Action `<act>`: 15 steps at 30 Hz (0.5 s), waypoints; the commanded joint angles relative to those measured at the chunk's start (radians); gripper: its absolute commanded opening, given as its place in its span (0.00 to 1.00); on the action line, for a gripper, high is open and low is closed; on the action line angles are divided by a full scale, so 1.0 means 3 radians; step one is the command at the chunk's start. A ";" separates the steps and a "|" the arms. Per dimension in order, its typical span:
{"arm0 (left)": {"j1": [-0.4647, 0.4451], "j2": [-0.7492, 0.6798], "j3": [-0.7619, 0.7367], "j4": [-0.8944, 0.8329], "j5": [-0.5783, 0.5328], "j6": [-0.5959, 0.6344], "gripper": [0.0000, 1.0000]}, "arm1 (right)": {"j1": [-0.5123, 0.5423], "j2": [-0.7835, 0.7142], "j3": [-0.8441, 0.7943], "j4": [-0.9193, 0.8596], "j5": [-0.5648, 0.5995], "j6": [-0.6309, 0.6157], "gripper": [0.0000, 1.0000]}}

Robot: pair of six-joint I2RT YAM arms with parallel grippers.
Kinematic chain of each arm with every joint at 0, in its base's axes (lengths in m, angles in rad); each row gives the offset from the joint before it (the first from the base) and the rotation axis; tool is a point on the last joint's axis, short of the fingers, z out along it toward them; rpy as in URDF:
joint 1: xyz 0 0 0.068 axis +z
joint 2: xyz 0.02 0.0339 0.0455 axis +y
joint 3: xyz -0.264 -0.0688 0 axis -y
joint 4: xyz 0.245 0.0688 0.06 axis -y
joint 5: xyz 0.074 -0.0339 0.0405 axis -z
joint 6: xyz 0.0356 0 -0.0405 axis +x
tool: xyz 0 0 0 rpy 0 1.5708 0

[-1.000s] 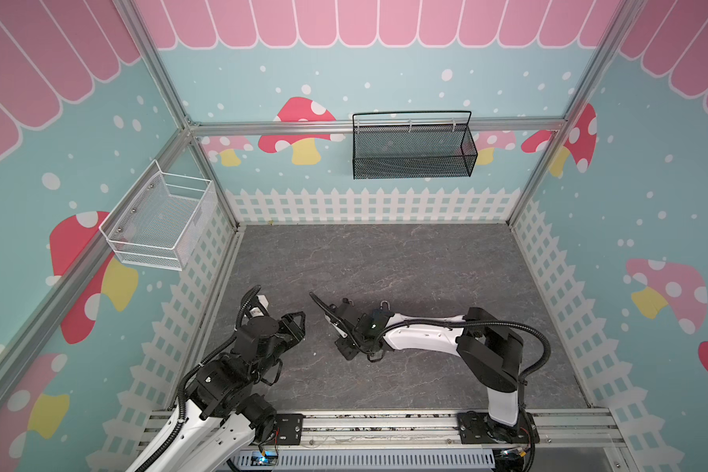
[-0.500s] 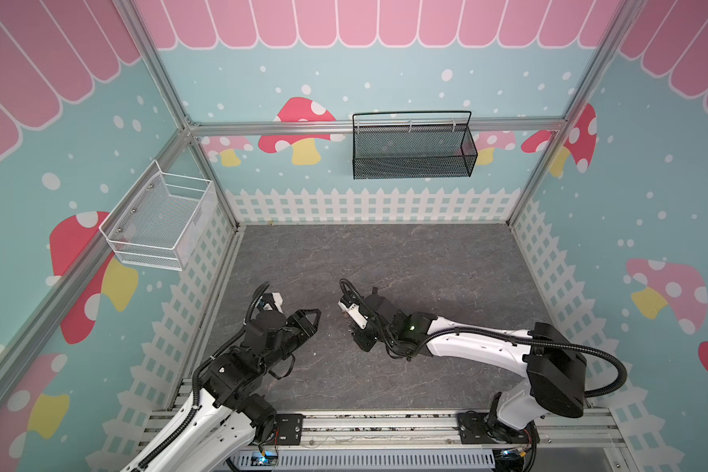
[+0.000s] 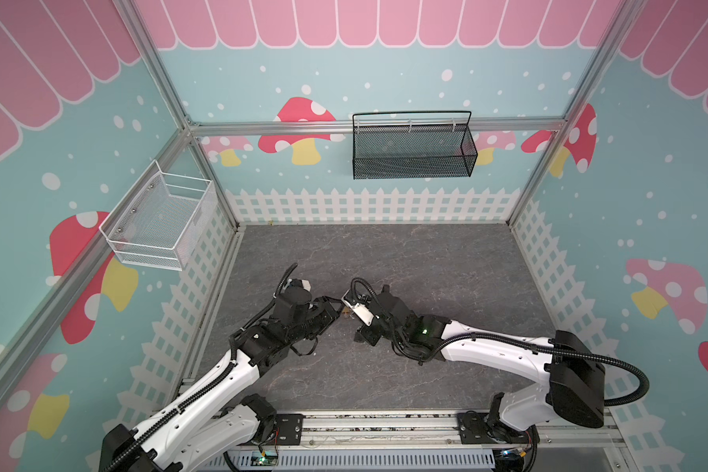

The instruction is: Unlock with the key

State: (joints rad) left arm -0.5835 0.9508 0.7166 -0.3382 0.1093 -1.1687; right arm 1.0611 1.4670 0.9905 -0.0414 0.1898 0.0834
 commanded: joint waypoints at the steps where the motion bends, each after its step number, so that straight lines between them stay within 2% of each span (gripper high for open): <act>1: 0.0022 0.0114 0.0146 0.0156 0.0065 -0.0119 0.46 | 0.0021 -0.0169 -0.0118 0.0182 0.0078 -0.0194 0.00; 15: 0.0038 0.0342 0.0259 0.0371 0.0192 -0.0221 0.35 | 0.0026 -0.0167 -0.0111 0.0276 0.0186 -0.0342 0.00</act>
State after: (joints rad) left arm -0.5774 1.0557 0.7605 -0.2543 0.1555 -1.2095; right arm 1.0622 1.4158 0.9539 0.0166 0.2199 0.0120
